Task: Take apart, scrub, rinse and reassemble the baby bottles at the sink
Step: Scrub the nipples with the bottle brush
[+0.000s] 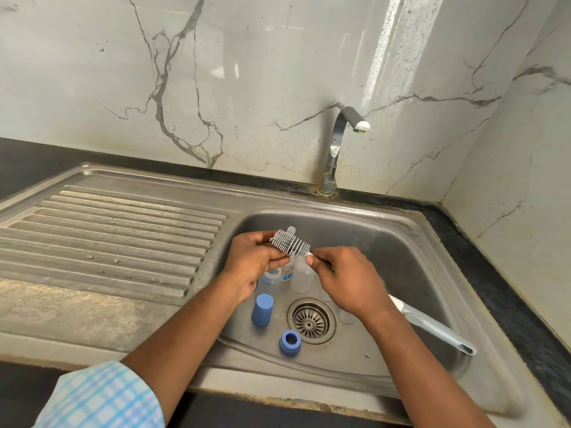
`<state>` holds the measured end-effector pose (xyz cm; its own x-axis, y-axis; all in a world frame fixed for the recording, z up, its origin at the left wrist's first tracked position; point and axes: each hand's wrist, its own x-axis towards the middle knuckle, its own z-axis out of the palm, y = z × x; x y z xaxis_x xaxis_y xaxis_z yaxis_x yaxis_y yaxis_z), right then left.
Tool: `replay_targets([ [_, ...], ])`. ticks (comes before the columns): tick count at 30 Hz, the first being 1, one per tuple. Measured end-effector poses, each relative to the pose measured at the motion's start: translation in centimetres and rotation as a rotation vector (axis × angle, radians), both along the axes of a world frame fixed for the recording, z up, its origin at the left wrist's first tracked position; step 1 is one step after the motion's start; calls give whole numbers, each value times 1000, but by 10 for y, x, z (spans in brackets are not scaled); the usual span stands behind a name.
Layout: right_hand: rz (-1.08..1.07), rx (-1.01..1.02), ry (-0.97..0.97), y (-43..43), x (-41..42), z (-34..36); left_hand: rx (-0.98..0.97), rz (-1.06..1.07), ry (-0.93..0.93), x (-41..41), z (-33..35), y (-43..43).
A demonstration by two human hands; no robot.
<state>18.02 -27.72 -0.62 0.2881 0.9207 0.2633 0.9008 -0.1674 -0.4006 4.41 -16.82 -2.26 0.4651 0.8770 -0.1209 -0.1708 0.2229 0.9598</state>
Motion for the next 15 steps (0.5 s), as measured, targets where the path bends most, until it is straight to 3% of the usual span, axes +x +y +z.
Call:
replay_targets([
  [9, -283, 74, -128, 0, 16, 6, 27, -27, -37, 3, 4, -7],
  [12, -225, 137, -74, -4, 19, 4, 9, 47, -48, 3, 1, -5],
  [15, -64, 74, -27, -4, 8, 4, 33, 81, -39, 3, -2, -3],
])
